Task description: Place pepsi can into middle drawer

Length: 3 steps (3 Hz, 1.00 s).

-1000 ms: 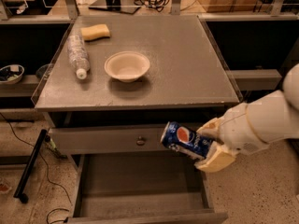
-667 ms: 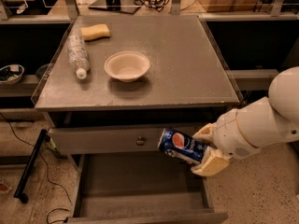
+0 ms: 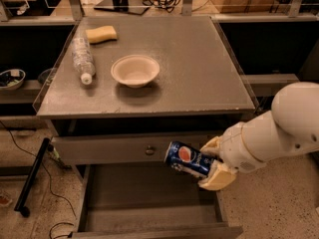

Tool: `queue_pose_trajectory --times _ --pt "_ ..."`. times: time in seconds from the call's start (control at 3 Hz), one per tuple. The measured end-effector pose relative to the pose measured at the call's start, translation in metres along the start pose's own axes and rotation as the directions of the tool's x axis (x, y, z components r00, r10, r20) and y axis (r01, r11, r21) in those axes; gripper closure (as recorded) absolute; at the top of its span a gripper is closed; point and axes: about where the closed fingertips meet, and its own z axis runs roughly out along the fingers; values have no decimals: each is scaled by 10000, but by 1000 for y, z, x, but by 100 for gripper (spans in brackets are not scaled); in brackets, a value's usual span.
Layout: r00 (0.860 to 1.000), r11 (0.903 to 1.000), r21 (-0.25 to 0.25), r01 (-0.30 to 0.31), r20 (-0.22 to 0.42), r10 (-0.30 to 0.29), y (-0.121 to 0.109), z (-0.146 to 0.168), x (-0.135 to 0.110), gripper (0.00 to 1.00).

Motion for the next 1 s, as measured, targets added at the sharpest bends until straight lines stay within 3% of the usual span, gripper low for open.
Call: queue_pose_trajectory --times 0.33,1.0 --pt "9999 10000 14 70 -133 -70 -8 46 11 100" --pt "9999 9998 -211 21 -168 -24 -1 63 13 100"
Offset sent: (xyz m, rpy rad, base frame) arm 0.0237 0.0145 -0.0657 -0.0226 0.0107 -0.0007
